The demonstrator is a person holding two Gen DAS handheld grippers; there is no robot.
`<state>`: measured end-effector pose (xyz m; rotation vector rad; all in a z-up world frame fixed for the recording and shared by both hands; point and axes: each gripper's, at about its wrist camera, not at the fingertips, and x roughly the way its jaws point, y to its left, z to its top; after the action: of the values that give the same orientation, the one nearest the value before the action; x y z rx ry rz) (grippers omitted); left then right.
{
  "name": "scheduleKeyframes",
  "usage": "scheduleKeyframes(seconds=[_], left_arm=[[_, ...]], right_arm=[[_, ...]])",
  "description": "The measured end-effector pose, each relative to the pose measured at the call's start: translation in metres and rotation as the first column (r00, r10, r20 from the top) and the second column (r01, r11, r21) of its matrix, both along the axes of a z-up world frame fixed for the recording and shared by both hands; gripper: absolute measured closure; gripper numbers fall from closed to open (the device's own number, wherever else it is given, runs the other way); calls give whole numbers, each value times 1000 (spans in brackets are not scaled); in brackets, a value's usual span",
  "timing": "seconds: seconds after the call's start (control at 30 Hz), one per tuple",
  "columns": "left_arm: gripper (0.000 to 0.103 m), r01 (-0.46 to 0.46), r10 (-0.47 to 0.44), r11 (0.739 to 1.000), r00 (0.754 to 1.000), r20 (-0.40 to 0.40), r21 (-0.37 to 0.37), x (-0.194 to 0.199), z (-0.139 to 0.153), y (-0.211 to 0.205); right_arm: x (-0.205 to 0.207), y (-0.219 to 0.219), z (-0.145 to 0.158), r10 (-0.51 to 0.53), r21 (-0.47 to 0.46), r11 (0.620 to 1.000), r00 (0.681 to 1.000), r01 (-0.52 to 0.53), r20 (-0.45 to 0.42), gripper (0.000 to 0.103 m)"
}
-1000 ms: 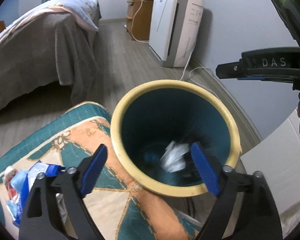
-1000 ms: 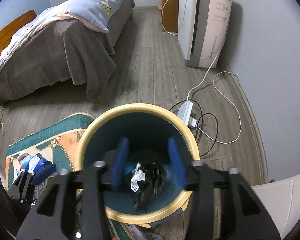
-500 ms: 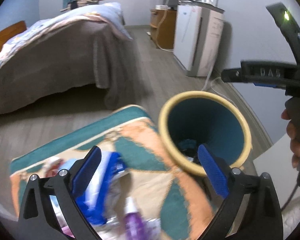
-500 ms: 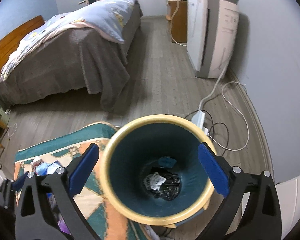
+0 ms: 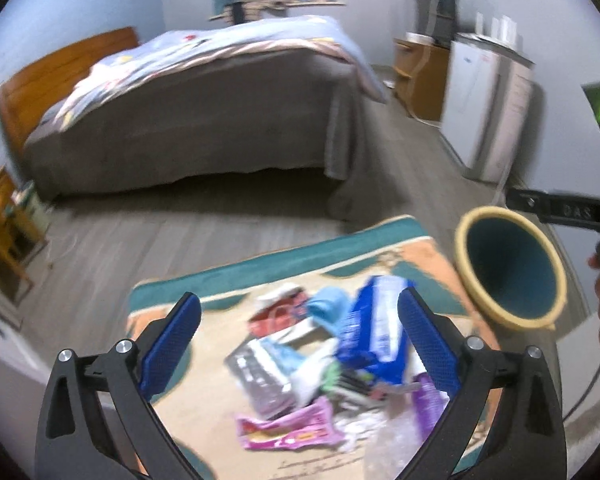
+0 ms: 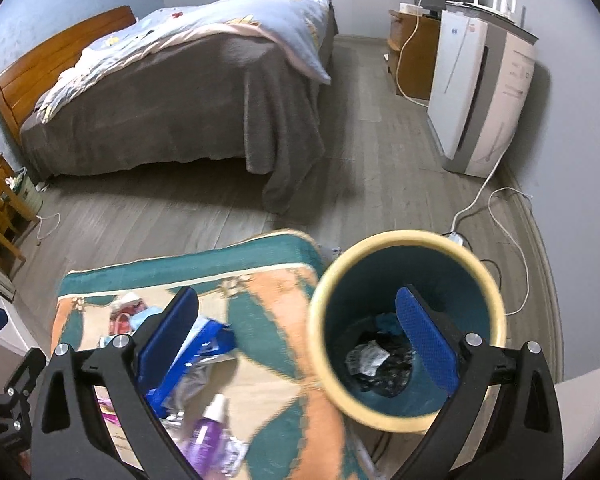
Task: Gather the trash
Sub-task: 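Drop the blue cloth into the wastebasket with the left tool, then grasp the blue wipes pack with the right tool and lift it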
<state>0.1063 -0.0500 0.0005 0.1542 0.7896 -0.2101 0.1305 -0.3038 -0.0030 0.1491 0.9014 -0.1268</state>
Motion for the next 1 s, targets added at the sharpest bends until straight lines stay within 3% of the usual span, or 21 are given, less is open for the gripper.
scheduleKeyframes(seconds=[0.13, 0.27, 0.4, 0.53, 0.67, 0.8, 1.0], left_arm=[[5, -64, 63, 998, 997, -34, -25, 6, -13, 28], [5, -124, 125, 992, 992, -36, 14, 12, -19, 43], [5, -219, 222, 974, 973, -58, 53, 20, -27, 56], [5, -193, 196, 980, 979, -63, 43, 18, -33, 65], [5, -172, 172, 985, 983, -59, 15, 15, -35, 73], [5, -208, 203, 978, 970, -130, -24, 21, -46, 87], [5, -195, 186, 980, 968, -166, -40, 19, -54, 97]], right_arm=[[8, 31, -9, 40, -17, 999, 996, -41, -75, 6], [10, 54, -9, 68, -87, 993, 994, -76, -83, 6], [12, 68, -12, 81, -65, 994, 992, -88, -101, 6], [12, 78, -15, 109, -14, 994, 991, -111, -82, 6], [12, 86, -19, 111, -30, 993, 992, -113, -66, 6], [13, 96, -31, 113, -67, 990, 987, -121, -115, 6], [12, 97, -49, 165, 85, 985, 973, -153, -162, 6]])
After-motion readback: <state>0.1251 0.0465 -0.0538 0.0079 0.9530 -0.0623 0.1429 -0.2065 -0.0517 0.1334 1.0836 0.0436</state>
